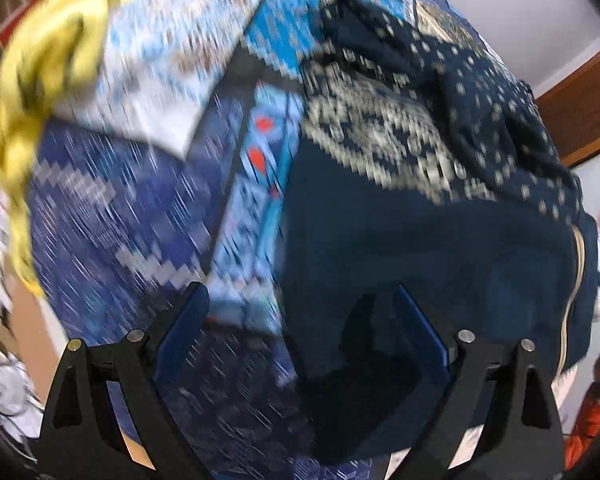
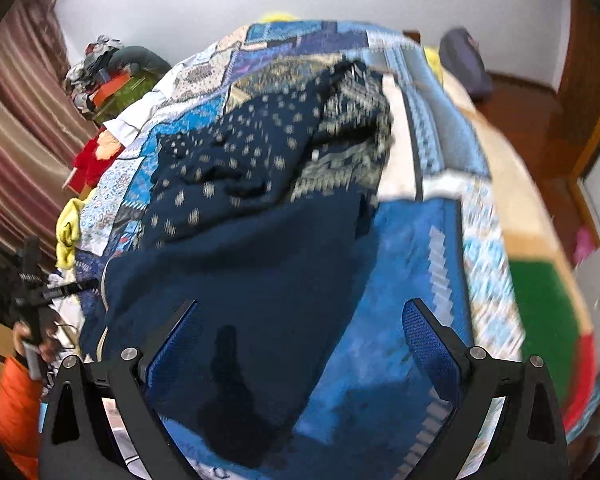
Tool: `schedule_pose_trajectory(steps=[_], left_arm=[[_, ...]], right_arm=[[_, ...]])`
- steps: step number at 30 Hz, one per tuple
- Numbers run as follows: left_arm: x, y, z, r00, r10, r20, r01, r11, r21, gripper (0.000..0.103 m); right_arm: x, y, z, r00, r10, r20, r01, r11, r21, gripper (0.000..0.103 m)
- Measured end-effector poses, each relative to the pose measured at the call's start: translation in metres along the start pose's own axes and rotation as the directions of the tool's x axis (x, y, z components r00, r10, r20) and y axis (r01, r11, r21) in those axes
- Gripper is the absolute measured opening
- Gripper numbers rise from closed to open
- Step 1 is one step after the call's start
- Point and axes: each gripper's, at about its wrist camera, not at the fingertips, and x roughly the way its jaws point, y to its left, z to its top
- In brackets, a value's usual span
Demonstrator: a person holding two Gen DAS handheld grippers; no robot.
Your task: Fold large clothes
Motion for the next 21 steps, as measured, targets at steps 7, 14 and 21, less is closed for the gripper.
schedule_pose_trajectory(steps=[7,14,21], left_arm=[[0.02,-0.004,-0.024,0.996,-0.089,0.003,0.089,0.995,-0.039,0.089],[0.009,-0.039,-0.017,0.992,-0.125,0.001,0.125,0.989,0.077,0.03],[-0.045,-0.089,0.016,0.98,-0.116,0.16,0.083,0.977,0.196,0.008]], right_arm=[[0.008,0.012,-0.021,0.999,0.042,-0.02,-0.041,0.999,0.027,0.067],[0.011,0.033,-0.014,0.994,0.11,-0.02,-0.111,0.993,-0.047,0.021],[0.001,0.06,0.008,0.987,0.156,0.026,-0.15,0.976,-0.157,0.012]])
